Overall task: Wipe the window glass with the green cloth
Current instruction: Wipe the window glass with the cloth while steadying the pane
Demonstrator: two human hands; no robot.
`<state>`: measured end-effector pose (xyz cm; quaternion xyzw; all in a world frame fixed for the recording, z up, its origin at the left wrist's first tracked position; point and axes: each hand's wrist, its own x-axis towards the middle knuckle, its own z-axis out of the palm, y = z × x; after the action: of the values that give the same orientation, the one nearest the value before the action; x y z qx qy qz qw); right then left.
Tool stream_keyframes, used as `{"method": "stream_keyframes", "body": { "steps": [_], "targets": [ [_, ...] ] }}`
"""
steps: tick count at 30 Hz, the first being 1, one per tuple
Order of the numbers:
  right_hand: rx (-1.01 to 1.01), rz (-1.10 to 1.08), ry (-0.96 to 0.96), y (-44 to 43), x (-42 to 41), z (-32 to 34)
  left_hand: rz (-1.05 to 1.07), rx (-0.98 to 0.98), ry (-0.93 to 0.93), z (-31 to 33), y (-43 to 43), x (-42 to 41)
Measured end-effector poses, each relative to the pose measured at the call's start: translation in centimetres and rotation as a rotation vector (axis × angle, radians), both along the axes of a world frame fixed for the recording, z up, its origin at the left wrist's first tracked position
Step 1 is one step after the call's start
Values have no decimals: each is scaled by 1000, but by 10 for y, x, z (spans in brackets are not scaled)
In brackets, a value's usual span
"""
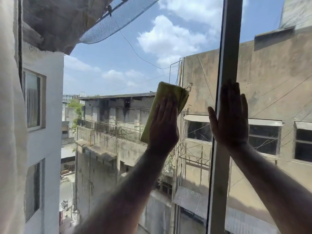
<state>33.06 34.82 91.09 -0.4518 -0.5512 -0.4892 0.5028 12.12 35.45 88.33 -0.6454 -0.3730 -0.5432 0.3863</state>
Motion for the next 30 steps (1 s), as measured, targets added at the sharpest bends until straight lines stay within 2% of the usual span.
{"method": "stream_keyframes", "body": {
  "steps": [2,3,7,9,11,15,17,20,22,24,27,28,30],
  "targets": [
    [-7,-1,3,-1,-1,0,50,17,120,1,5,-24],
    [-11,0,2,-2,-2,0,101,17,120,3,7,-41],
    [-6,-5,0,2,-1,0,221,10,-232,25,19,-87],
    [-3,-21,-12,4,0,0,192,12,-385,39,19,-75],
    [7,-42,-17,6,2,0,138,27,-433,54,17,-38],
    [8,-36,-6,8,0,-2,3,133,-121,49,14,51],
    [9,-37,0,6,1,-1,-52,129,-32,30,12,67],
    [-8,-25,-9,3,0,-1,-21,81,129,-12,9,35],
    [-22,-6,-8,1,0,-1,33,76,149,-28,10,-6],
    [-29,11,-5,0,-1,-2,140,57,-30,-19,12,-47],
    [-26,25,-8,2,-1,0,241,-24,-414,37,17,-77],
    [-23,23,-10,3,0,0,219,-32,-481,56,15,-73],
    [-15,19,-8,3,0,-1,180,-24,-473,81,13,-51]
  ]
}}
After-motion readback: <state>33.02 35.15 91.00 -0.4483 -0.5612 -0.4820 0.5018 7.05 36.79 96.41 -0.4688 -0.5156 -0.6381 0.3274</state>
